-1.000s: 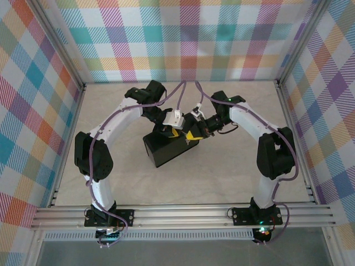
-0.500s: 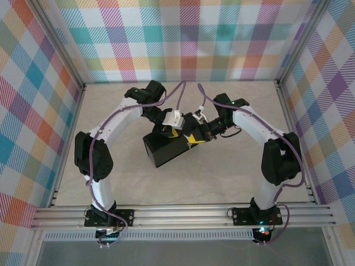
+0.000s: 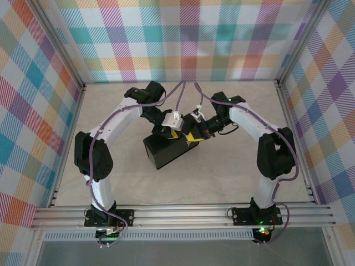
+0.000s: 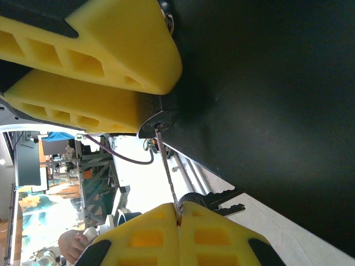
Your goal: Unlock the padlock with the key
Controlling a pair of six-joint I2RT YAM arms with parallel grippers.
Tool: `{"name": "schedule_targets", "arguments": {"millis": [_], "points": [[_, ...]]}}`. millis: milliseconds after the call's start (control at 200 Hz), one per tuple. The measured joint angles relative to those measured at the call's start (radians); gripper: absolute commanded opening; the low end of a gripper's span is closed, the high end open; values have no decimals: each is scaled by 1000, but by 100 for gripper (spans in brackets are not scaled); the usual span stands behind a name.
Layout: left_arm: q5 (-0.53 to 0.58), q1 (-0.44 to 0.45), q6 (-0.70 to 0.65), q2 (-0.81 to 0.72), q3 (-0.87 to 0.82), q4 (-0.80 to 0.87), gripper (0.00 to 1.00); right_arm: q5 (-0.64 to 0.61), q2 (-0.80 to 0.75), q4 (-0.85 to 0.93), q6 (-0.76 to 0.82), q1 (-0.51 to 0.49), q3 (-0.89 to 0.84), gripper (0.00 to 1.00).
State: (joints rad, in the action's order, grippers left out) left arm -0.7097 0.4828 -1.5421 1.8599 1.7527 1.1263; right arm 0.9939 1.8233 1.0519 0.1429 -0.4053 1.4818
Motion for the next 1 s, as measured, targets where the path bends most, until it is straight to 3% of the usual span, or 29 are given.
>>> {"name": "schedule_targets", "arguments": {"millis": [1000], "points": [[3, 2, -26, 0, -4, -2, 17, -29, 18, 34, 1, -27, 5, 0]]}}
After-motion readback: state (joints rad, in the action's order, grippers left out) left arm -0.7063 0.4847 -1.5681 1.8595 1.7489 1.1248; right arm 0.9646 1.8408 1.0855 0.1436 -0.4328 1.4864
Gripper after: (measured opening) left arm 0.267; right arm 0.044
